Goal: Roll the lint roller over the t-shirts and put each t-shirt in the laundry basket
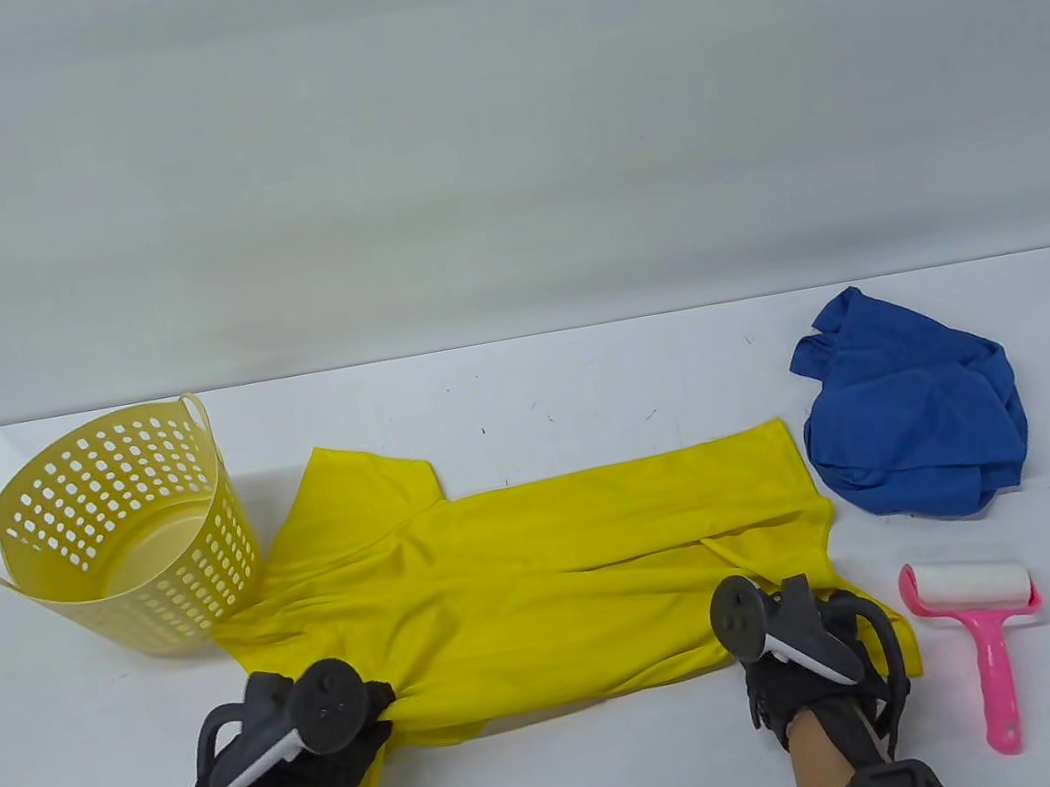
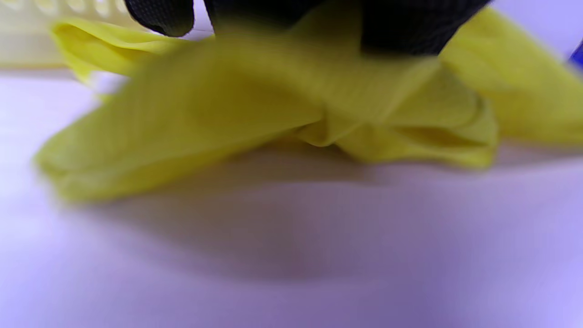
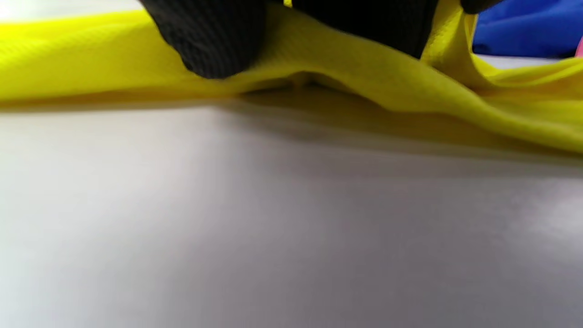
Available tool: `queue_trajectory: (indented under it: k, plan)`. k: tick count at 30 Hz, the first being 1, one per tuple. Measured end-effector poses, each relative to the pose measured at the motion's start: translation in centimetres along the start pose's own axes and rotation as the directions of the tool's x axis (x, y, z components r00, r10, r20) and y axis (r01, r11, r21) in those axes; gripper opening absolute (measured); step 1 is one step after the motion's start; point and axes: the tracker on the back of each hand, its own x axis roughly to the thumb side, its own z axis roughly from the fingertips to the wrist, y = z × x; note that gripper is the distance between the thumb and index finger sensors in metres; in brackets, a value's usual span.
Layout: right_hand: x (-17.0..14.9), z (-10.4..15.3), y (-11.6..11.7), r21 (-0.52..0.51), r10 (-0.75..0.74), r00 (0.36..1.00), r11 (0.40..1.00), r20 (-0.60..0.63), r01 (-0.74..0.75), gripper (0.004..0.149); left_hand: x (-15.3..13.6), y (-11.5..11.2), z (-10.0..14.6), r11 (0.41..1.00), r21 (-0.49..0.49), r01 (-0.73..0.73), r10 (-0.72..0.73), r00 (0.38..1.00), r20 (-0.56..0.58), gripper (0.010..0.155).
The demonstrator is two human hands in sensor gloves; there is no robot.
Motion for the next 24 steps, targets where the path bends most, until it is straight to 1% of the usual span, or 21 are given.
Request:
queue_trajectory:
  k: [1,2,3,4,5,6,7,8,9,10,11,12,13,14,15,16,17,18,19,21,24]
  plan:
    - [-0.5,0.2,-0.4,0.003,-0.119,0.993,0.993,0.026,0.119,0.039,-1.0,0.9,0.3,0.982,0.009,-0.188,0.187,0.981,0.053,0.047]
    - [-0.9,0.5,-0.8,0.009,-0.239,0.969,0.971,0.068,0.239,0.040,-1.8,1.5,0.4,0.942,0.022,-0.334,0.332,0.940,0.077,0.048]
    - [-1.2,0.8,-1.1,0.006,-0.332,0.936,0.943,0.117,0.333,0.040,-2.8,1.8,0.6,0.879,0.044,-0.474,0.470,0.879,0.082,0.049]
    - [-1.4,1.0,-1.5,-0.014,-0.396,0.906,0.915,0.150,0.402,0.040,-3.5,1.9,0.7,0.836,0.078,-0.544,0.540,0.839,0.069,0.049]
    - [-1.9,1.3,-2.0,-0.064,-0.467,0.869,0.874,0.167,0.482,0.040,-4.1,1.9,1.1,0.802,0.205,-0.561,0.572,0.820,0.005,0.050]
    - [-2.2,1.4,-2.2,-0.091,-0.505,0.847,0.847,0.167,0.523,0.041,-4.3,1.6,1.4,0.805,0.323,-0.497,0.541,0.839,-0.058,0.052]
    - [-2.6,1.4,-2.3,-0.141,-0.563,0.813,0.802,0.149,0.581,0.041,-4.0,1.6,1.2,0.849,0.397,-0.347,0.435,0.887,-0.156,0.061]
    - [-2.7,1.4,-2.3,-0.169,-0.589,0.797,0.778,0.139,0.605,0.041,-3.4,1.5,1.1,0.908,0.370,-0.197,0.291,0.932,-0.217,0.068]
    - [-2.8,1.4,-2.1,-0.206,-0.593,0.796,0.770,0.118,0.604,0.042,-2.4,1.4,1.3,0.936,0.348,0.048,0.060,0.954,-0.294,0.066]
    - [-2.8,1.3,-1.9,-0.224,-0.566,0.819,0.789,0.099,0.572,0.042,-1.3,1.2,1.4,0.914,0.345,0.212,-0.108,0.948,-0.298,0.063]
    - [-2.7,1.2,-1.8,-0.220,-0.539,0.838,0.810,0.087,0.543,0.042,-0.4,0.9,1.4,0.905,0.340,0.256,-0.174,0.952,-0.254,0.060]
    - [-2.6,1.1,-1.6,-0.197,-0.498,0.865,0.843,0.068,0.501,0.042,0.9,0.4,1.3,0.920,0.318,0.230,-0.201,0.972,-0.123,0.057]
    - [-2.6,1.1,-1.5,-0.188,-0.481,0.875,0.855,0.063,0.483,0.042,1.8,0.0,1.0,0.940,0.281,0.194,-0.190,0.981,-0.041,0.058]
    - [-2.5,1.1,-1.4,-0.190,-0.466,0.882,0.862,0.069,0.470,0.042,2.7,-0.7,0.5,0.960,0.214,0.181,-0.186,0.982,0.005,0.061]
    - [-2.4,1.1,-1.3,-0.192,-0.464,0.883,0.862,0.072,0.469,0.042,3.3,-1.3,0.0,0.964,0.147,0.220,-0.222,0.975,-0.007,0.067]
    - [-2.3,1.1,-1.3,-0.186,-0.467,0.881,0.861,0.076,0.473,0.042,3.7,-2.2,-0.7,0.945,0.068,0.321,-0.316,0.946,-0.072,0.075]
    - [-2.3,1.1,-1.3,-0.180,-0.470,0.879,0.861,0.080,0.476,0.042,3.8,-2.8,-1.1,0.909,0.038,0.415,-0.407,0.904,-0.129,0.078]
    - [-2.2,1.1,-1.3,-0.177,-0.470,0.879,0.861,0.082,0.477,0.042,3.8,-3.5,-1.7,0.873,0.025,0.488,-0.479,0.864,-0.154,0.076]
    - [-2.2,1.1,-1.3,-0.178,-0.470,0.879,0.860,0.088,0.478,0.042,3.6,-4.0,-2.1,0.849,0.022,0.528,-0.515,0.837,-0.186,0.072]
    - [-2.3,1.1,-1.4,-0.182,-0.471,0.877,0.858,0.094,0.480,0.041,3.3,-4.4,-2.5,0.860,0.004,0.510,-0.501,0.846,-0.185,0.062]
    - [-2.3,1.3,-1.5,-0.182,-0.477,0.874,0.855,0.096,0.486,0.041,3.6,-3.6,-2.1,0.863,0.044,0.503,-0.488,0.855,-0.176,0.050]
